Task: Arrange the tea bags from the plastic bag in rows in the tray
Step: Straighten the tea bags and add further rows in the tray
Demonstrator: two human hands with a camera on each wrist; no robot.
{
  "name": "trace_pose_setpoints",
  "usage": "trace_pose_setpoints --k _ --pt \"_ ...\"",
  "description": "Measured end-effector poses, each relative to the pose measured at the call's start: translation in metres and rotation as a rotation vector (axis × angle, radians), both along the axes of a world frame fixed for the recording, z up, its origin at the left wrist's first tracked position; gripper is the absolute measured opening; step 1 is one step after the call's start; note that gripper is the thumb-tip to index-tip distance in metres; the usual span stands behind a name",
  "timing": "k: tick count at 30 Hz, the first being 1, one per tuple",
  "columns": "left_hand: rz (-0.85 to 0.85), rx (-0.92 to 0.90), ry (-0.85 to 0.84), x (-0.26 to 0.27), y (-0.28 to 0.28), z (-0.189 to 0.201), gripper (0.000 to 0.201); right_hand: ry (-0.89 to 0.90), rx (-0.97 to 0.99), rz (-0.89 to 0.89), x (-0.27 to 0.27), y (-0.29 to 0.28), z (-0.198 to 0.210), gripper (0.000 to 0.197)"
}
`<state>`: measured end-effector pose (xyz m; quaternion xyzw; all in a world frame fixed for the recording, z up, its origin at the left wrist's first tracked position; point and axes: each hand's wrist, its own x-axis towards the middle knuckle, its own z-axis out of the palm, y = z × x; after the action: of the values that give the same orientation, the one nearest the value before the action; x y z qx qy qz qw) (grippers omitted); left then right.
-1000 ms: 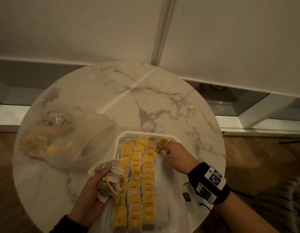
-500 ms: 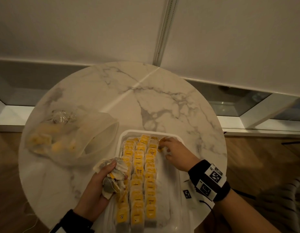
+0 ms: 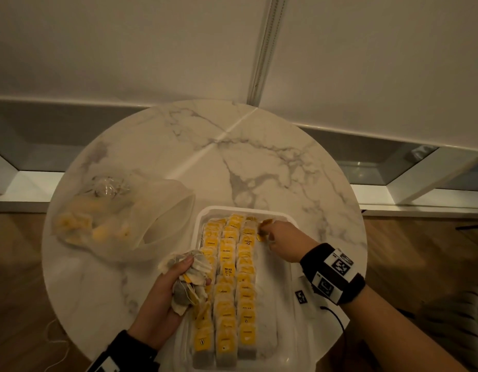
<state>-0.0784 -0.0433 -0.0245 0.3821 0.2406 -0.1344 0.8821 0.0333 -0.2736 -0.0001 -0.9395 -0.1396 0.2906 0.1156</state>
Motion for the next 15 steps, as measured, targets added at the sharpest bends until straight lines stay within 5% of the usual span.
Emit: trace_pose_setpoints --k 6,12,15 --pt "0.004 -0.027 0.032 0.002 0.0 0.002 0.03 -0.093 0.182 -0.078 -0.012 0.004 0.025 0.036" --pt "-0.003 -0.136 0.056 0.005 -0.007 0.006 0.022 -0.116 0.538 -0.022 -0.054 0.05 0.063 0.014" --pt "-0.005 -0.142 0.069 0.006 -0.013 0.003 0.043 -0.102 0.573 -0.036 -0.063 0.067 0.058 0.019"
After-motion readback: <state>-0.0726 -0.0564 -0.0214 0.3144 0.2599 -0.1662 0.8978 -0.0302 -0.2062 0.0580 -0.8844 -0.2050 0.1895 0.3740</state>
